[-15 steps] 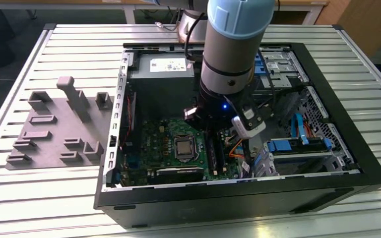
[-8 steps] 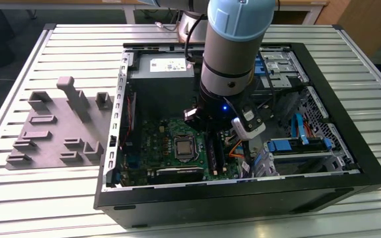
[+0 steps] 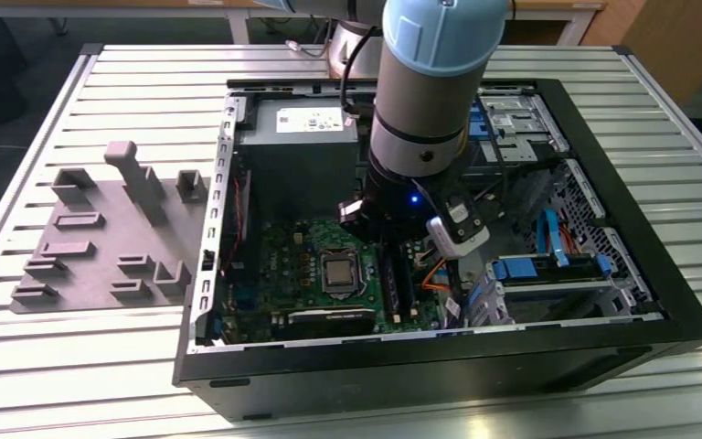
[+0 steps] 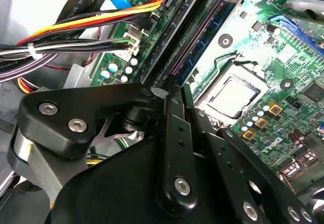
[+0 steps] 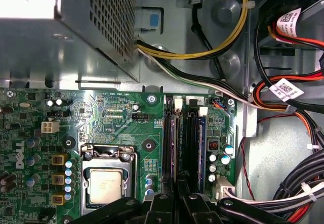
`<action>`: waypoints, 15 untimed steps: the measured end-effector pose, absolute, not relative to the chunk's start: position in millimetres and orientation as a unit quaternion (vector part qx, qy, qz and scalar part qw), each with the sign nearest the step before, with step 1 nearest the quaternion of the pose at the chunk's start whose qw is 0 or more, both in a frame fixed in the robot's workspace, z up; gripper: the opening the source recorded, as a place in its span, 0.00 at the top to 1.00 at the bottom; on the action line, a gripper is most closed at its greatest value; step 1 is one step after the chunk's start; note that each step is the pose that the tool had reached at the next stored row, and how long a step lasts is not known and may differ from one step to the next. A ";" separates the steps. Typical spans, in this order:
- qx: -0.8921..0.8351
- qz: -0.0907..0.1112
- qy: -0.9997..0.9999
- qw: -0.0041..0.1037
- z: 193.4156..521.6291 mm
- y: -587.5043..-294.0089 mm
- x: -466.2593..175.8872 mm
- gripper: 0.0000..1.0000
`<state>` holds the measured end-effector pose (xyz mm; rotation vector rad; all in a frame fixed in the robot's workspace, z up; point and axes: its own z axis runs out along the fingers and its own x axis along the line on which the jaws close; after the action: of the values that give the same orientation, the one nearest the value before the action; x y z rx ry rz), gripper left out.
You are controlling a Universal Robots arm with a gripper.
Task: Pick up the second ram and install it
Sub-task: 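Insert the second ram into the second slot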
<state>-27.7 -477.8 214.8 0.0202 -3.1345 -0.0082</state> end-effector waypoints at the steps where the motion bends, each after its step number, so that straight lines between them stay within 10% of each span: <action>1: 0.006 -0.003 -1.000 0.004 214.8 -477.8 -27.6 0.86; 15: -0.002 -0.008 -1.000 0.004 214.8 -478.6 -25.7 0.86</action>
<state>-25.7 -478.6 214.8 -0.0069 -3.1334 -0.0253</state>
